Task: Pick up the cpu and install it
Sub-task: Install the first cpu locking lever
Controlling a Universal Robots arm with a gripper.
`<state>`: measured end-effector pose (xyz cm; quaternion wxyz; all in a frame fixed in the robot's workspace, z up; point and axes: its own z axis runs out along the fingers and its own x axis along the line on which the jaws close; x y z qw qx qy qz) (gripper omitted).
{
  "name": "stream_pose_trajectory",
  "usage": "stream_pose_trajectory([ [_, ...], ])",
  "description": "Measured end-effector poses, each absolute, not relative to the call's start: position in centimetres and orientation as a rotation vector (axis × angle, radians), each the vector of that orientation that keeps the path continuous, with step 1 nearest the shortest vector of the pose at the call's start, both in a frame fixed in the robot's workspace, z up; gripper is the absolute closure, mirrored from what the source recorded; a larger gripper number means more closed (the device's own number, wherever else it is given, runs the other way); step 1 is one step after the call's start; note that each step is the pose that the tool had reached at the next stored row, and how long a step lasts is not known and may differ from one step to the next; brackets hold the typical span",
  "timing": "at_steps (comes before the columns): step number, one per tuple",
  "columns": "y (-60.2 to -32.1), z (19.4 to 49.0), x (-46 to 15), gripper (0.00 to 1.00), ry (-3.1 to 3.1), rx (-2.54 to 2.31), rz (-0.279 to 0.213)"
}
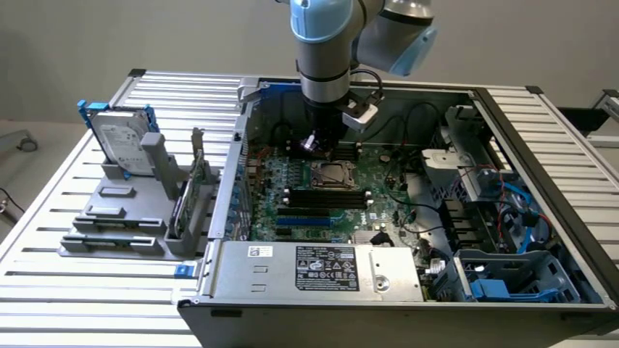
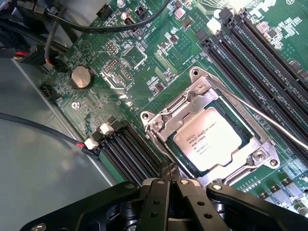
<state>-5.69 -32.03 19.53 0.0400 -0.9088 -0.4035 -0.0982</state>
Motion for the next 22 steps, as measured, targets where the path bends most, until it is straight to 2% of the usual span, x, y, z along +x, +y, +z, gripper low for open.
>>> stream_pose_trajectory([
  [22,-32.0,19.5,-4.6,0.89,-1.236,-2.785,-0.301],
])
